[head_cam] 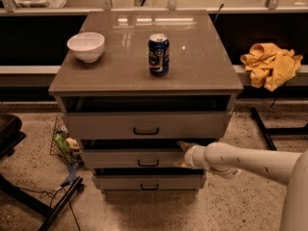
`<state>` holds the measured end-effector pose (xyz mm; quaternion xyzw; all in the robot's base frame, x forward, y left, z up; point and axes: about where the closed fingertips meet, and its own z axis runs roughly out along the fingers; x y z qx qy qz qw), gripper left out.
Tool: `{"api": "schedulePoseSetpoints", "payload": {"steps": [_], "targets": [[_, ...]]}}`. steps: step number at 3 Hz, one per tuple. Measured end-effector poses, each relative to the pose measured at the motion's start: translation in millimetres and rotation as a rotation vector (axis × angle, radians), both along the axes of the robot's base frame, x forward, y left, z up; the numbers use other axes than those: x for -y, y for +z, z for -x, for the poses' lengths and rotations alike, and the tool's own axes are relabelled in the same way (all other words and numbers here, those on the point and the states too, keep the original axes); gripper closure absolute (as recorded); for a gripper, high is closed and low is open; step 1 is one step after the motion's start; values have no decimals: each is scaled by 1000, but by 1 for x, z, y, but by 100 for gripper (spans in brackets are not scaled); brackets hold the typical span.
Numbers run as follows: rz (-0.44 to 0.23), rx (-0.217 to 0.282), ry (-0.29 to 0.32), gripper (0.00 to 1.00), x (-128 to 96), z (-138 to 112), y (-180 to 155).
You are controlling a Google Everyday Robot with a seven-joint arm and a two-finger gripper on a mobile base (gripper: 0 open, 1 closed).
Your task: Open middle drawer
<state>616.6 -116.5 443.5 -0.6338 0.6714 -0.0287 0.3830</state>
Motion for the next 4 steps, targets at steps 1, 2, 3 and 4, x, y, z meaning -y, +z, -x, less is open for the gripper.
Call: {"api": "schedulePoseSetpoints", "payload": {"steps": [1, 2, 3, 4], "targets": [[-1, -1, 3, 64, -2, 0, -1], [-2, -2, 5, 87, -4, 0, -1], [-16, -9, 7, 100, -4, 4, -3], [-74, -48, 2, 100, 1, 30, -11]]}}
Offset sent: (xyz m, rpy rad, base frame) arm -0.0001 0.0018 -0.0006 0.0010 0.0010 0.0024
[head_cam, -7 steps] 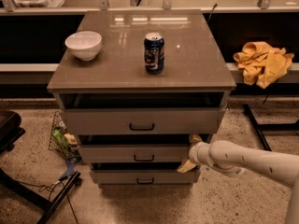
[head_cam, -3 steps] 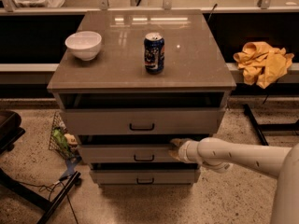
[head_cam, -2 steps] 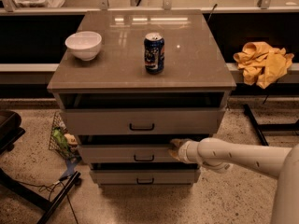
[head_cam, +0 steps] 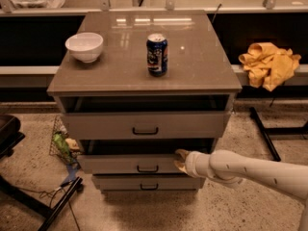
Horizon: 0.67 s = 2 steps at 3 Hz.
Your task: Open middle drawer
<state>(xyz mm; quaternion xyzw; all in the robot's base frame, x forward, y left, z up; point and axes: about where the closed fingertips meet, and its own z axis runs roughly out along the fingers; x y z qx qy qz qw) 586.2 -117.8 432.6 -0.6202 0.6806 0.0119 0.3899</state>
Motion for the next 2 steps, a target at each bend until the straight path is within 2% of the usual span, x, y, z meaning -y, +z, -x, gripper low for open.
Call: {"api": "schedulePoseSetpoints", "payload": {"steps": [1, 2], "targets": [[-4, -5, -3, 100, 1, 2, 0], [-31, -39, -23, 100, 7, 25, -2]]}}
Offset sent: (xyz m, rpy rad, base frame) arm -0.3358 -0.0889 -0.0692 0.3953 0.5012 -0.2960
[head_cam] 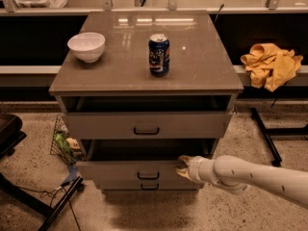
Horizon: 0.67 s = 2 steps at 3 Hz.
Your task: Open middle drawer
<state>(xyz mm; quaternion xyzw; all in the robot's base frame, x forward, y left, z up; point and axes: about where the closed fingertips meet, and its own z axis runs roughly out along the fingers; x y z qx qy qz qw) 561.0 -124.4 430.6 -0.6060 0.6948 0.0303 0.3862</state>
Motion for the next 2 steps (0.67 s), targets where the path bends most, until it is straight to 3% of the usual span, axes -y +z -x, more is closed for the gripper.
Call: {"api": "schedulePoseSetpoints", "payload": {"steps": [1, 2], "targets": [[0, 0, 0, 100, 0, 0, 0], [5, -42, 9, 100, 3, 8, -5]]}}
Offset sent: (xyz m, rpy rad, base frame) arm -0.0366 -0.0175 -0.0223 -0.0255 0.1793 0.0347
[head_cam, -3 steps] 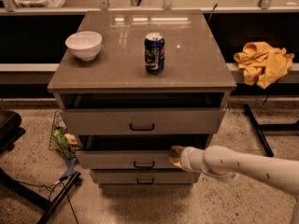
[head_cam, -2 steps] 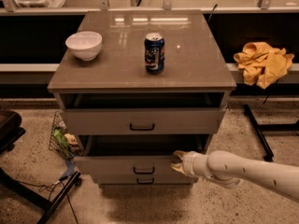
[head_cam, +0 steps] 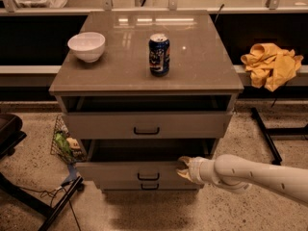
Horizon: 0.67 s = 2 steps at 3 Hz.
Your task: Open middle drawer
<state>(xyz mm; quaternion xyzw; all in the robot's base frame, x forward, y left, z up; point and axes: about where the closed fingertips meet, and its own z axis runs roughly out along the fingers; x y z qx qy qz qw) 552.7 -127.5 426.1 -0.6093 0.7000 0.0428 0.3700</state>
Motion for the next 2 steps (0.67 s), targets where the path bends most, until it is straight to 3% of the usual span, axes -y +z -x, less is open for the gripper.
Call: {"api": "schedulePoseSetpoints", "payload": {"steps": [2], "targets": [[0, 0, 0, 100, 0, 0, 2]]}}
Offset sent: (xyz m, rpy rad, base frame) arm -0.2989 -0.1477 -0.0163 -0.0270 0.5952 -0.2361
